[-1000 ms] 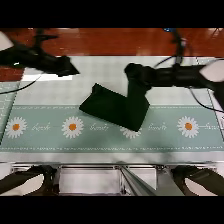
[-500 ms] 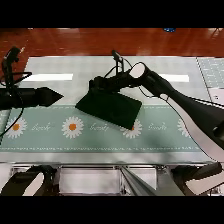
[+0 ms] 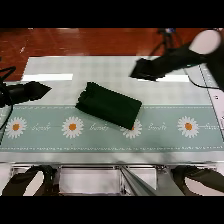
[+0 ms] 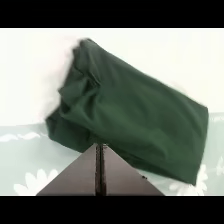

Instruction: Fold the shirts.

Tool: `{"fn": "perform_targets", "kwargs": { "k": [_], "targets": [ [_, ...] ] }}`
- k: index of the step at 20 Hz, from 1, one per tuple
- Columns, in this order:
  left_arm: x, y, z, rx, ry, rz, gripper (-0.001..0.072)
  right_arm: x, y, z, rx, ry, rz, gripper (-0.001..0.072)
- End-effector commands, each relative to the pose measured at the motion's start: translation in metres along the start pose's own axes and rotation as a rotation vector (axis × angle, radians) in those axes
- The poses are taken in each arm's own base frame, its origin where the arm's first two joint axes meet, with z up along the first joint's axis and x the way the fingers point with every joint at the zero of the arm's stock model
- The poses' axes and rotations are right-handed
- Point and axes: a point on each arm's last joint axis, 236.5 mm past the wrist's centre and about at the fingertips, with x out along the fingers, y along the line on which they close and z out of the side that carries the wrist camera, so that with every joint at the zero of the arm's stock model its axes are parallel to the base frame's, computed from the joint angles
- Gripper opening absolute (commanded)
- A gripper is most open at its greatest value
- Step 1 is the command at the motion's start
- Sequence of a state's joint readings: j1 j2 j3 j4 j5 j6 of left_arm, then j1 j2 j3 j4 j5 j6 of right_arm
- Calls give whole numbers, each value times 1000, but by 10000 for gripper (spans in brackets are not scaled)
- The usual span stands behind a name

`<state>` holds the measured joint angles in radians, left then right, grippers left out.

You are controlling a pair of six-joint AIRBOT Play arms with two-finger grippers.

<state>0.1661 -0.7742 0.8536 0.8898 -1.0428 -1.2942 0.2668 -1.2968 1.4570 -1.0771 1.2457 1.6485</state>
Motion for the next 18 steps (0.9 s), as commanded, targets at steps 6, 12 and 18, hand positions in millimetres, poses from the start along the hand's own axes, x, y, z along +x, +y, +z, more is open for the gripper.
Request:
{"fn": "perform_targets", "kwargs": {
  "k": [6, 12, 18],
  "targets": [
    [10, -9, -17, 14, 42, -25, 18, -16, -141, -122, 460, -267, -333, 411],
    [28, -11, -41, 10, 120, -43, 18, 92, -134, -147, 680, -158, -75, 413],
    [38, -4, -48, -12, 155, -38, 18, 148, -100, -147, 741, -41, 173, 412]
  ]
}}
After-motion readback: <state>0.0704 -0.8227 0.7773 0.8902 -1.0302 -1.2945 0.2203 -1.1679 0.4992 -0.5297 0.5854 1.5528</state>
